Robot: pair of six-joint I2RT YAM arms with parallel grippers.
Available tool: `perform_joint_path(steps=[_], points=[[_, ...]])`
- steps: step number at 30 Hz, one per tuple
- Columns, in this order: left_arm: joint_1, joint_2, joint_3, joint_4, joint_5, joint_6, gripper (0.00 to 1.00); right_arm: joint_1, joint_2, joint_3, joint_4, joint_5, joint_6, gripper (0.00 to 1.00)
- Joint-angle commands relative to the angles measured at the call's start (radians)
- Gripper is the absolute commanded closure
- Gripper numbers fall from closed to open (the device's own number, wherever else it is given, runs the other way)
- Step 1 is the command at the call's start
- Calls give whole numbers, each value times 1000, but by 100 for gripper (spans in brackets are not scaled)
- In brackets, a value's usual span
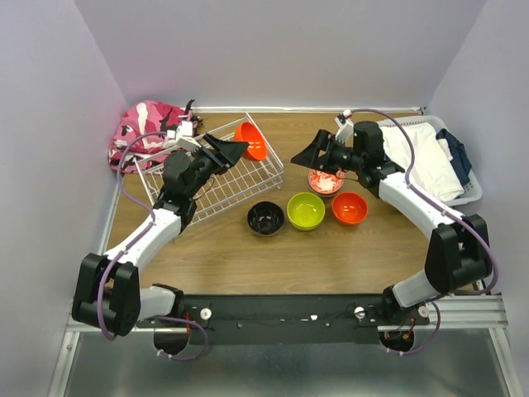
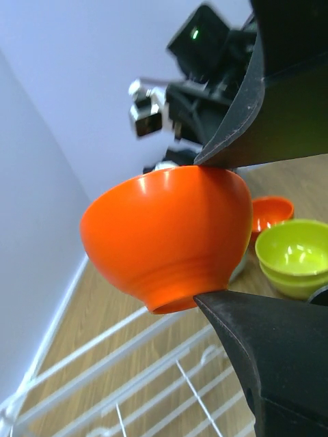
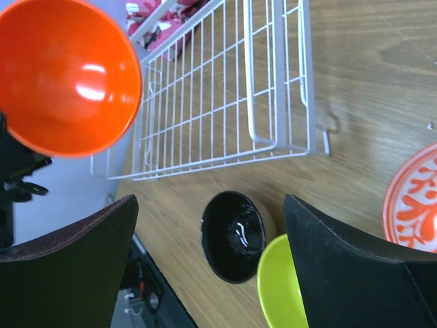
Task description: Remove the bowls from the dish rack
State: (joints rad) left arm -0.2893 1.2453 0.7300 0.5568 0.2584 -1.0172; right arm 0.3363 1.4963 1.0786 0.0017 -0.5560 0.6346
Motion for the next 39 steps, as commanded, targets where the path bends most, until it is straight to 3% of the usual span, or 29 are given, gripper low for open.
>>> perform_joint_path(steps=[1,11,23,26,27,29,30,33,34,39], points=[[-2,28,-37,308,125,-162,58,13,76,92,14,-57,103,7],[-14,72,-93,408,140,-204,58,35,147,133,144,-133,292,10],[-76,131,-103,494,151,-244,58,87,237,210,188,-151,333,19],[-86,140,-106,506,150,-245,58,93,246,221,187,-150,333,32],[-88,141,-110,512,150,-245,58,93,245,221,182,-150,326,46],[-88,141,-116,519,151,-248,58,95,239,228,147,-136,306,58],[-88,141,-121,519,151,-244,58,93,231,227,133,-131,286,71],[-88,138,-126,502,159,-221,52,93,208,230,71,-105,238,93],[-88,137,-127,486,160,-213,43,93,202,227,37,-96,225,99],[-88,112,-136,427,171,-143,27,92,154,228,-100,-6,123,99]])
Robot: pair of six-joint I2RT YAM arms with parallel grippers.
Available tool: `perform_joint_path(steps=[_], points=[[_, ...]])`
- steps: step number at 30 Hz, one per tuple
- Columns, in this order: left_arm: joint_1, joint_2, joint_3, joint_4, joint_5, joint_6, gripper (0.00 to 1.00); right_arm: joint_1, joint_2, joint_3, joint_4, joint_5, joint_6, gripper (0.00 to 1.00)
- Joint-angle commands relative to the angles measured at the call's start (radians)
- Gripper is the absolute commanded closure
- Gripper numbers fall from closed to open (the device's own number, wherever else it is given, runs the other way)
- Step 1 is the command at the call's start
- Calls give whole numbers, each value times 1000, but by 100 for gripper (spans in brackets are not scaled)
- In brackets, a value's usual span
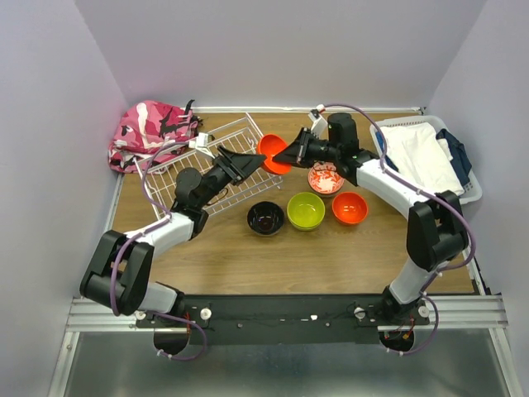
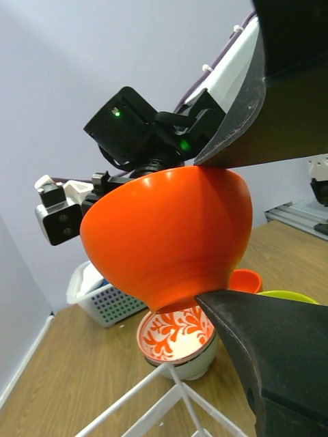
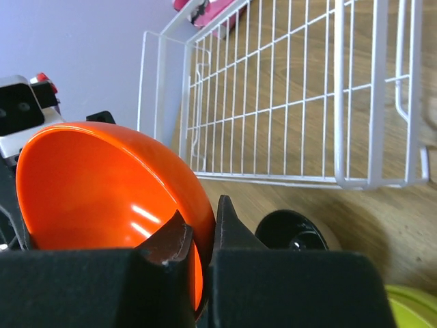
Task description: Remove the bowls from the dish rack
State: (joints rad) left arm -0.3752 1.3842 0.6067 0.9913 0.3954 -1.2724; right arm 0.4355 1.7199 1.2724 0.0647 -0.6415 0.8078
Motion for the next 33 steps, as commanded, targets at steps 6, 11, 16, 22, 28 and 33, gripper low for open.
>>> perform_joint_path(steps=[6,11,16,22,28,33], points=[[2,-70,5,-137,46,212,7,-6,-143,50,-341,258,-156,99],[15,-99,37,-298,60,330,1,-7,-187,61,-457,370,-206,99],[21,-132,136,-601,40,507,1,-15,-238,45,-535,448,-229,99],[21,-186,222,-915,-110,770,1,-27,-307,-8,-620,591,-239,99],[21,-261,261,-1135,-347,990,1,-49,-382,-102,-669,683,-246,99],[21,-315,249,-1186,-533,1051,1,-66,-434,-194,-691,740,-248,99]])
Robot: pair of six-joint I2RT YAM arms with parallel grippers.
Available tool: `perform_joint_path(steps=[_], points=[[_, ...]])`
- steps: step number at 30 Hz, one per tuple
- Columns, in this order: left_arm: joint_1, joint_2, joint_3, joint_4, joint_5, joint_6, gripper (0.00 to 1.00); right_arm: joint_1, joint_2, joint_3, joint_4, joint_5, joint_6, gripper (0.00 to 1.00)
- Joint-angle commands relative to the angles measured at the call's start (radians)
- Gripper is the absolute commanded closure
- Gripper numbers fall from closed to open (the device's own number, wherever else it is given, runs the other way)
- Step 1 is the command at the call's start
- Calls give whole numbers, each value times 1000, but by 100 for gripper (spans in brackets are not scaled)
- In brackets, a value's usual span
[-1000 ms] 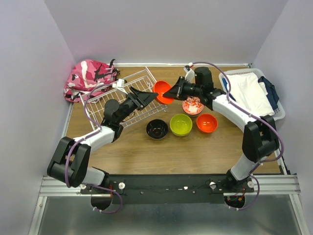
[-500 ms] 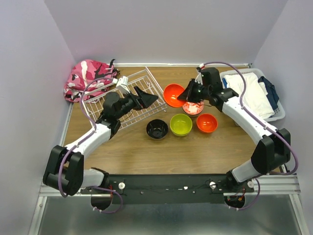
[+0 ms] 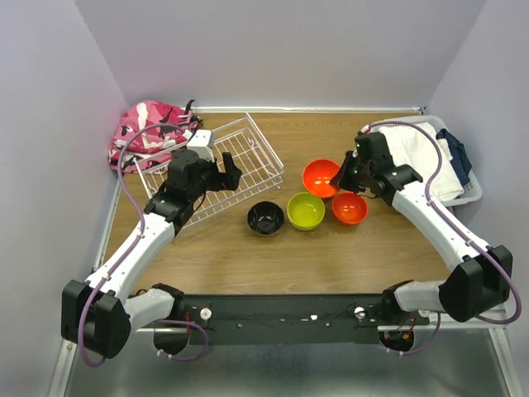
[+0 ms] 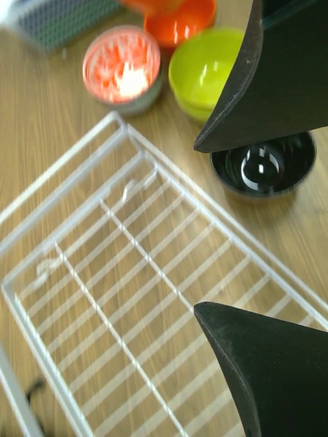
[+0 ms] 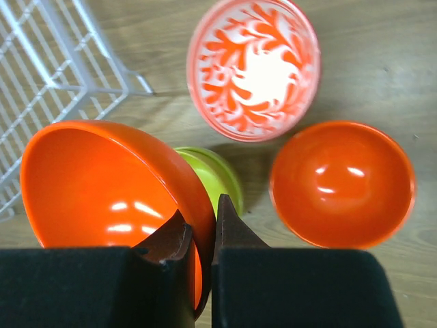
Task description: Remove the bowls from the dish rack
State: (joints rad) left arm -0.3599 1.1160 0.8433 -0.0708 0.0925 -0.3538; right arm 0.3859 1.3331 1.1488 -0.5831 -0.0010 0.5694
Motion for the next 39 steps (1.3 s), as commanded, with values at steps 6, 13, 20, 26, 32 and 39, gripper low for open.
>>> perform_joint_path(steps=[6,13,20,26,32,39], points=[[6,-73,22,-138,-298,150,1,-51,-98,-191,9,122,17,99],[4,-90,14,-135,-313,145,1,-127,-109,-307,69,102,53,99],[3,-94,11,-132,-310,147,1,-229,-83,-356,137,42,70,99],[3,-96,8,-130,-310,148,1,-257,-38,-356,152,19,66,97],[3,-91,8,-127,-301,148,1,-259,-43,-366,135,10,58,68],[3,-87,7,-123,-287,145,1,-260,-89,-360,86,42,40,33]])
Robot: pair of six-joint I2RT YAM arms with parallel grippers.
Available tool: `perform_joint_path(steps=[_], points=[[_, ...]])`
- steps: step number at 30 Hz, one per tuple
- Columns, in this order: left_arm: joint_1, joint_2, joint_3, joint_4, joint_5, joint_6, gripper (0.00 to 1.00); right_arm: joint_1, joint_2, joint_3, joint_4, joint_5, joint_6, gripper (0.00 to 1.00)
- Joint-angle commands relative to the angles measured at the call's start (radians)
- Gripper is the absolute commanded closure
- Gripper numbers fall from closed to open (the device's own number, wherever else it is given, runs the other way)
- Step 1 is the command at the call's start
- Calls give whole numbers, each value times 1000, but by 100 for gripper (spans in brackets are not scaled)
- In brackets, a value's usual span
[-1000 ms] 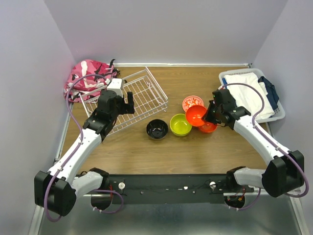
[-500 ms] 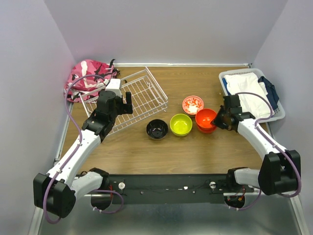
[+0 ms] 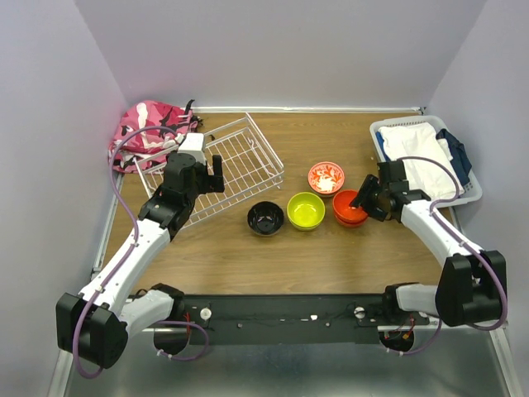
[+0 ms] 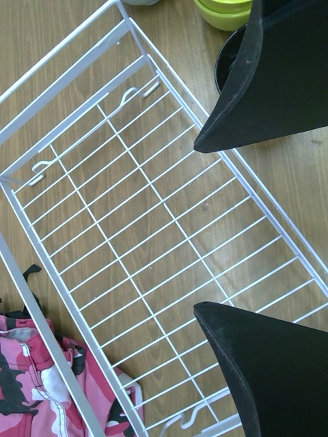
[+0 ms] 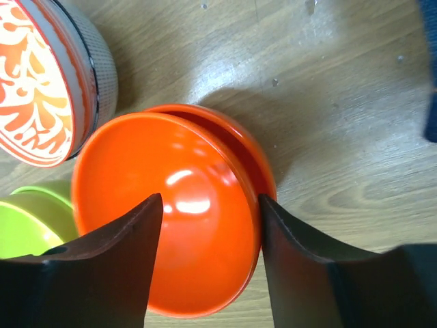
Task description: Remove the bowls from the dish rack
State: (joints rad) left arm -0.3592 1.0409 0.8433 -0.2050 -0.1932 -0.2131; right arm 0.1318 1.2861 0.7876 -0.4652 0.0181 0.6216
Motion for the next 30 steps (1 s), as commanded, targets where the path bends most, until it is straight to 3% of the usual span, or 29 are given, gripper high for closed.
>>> perform_joint_path(steps=[1,20,25,30], points=[[2,-12,7,13,0,4,1,-6,-44,5,-36,25,-14,32],[2,-45,-16,45,24,-5,1,-6,-146,35,-112,137,-26,27],[2,-122,-38,56,29,-19,1,-6,-267,71,-102,144,-68,27],[2,-270,-41,-37,2,-37,1,-6,-407,110,-87,187,-111,24]])
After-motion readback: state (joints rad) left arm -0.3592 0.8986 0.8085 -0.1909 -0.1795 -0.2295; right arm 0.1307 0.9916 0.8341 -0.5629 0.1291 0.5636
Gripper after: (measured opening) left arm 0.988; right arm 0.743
